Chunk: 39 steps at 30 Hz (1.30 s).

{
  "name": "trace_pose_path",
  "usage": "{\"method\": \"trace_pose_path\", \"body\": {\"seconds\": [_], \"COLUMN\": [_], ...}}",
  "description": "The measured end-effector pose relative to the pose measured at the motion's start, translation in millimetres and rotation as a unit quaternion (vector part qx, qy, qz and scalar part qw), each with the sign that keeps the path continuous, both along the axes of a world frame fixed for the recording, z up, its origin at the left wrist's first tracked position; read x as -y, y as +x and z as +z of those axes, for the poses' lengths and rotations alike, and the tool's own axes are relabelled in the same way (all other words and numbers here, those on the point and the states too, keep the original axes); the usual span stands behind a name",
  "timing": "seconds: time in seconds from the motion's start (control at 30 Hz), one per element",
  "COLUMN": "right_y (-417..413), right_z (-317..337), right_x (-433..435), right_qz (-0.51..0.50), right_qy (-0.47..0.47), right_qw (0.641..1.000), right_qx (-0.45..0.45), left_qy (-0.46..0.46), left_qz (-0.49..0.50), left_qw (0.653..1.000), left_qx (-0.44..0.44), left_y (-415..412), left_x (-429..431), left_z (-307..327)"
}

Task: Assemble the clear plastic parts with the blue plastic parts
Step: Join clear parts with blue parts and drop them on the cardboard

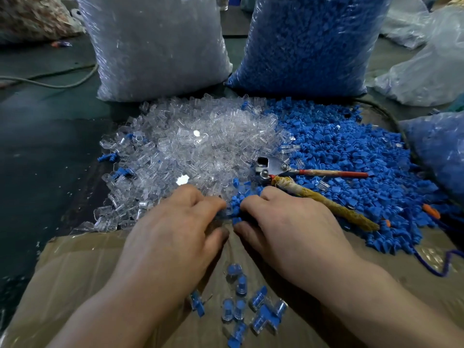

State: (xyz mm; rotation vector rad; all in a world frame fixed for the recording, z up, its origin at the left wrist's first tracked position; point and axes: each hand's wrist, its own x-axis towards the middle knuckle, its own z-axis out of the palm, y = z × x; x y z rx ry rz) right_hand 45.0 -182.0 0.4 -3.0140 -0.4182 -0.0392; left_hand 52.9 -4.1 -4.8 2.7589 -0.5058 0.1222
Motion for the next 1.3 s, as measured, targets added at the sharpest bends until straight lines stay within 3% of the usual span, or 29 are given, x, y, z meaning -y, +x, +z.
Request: {"method": "trace_pose_path", "body": {"seconds": [0.5, 0.7, 0.8, 0.9, 1.0, 1.1, 1.2, 1.3], "right_y": [-4, -1, 0, 0, -2, -3, -4, -6], "right_z": [6, 0, -3, -3, -2, 4, 4, 5], "right_x": [5, 7, 10, 14, 17, 17, 18, 19], "right_qz": [0.004, -0.005, -0.013, -0.054, -0.093, -0.102, -0.089, -0.072], "right_qy": [0.044, 0.058, 0.12, 0.259, 0.419, 0.544, 0.521, 0.498], "right_qw": [0.998, 0.998, 0.992, 0.964, 0.903, 0.825, 0.843, 0.861], "right_qx": [-0.037, -0.005, 0.03, 0.031, -0.031, -0.112, -0.096, -0.072], "left_qy": [-0.021, -0.038, -0.059, -0.168, -0.319, -0.372, -0.363, -0.382], "left_qz": [-0.002, -0.016, -0.005, 0.038, 0.099, 0.121, 0.131, 0.12], "left_qw": [1.0, 0.999, 0.998, 0.985, 0.942, 0.92, 0.923, 0.916], "left_qx": [-0.006, -0.012, -0.002, 0.02, -0.017, -0.036, -0.006, -0.029], "left_y": [1, 3, 3, 0, -4, -6, -6, -7], "left_x": [2, 0, 1, 0, 2, 4, 4, 5], "left_z": [0, -1, -4, -2, 2, 7, 9, 8]}}
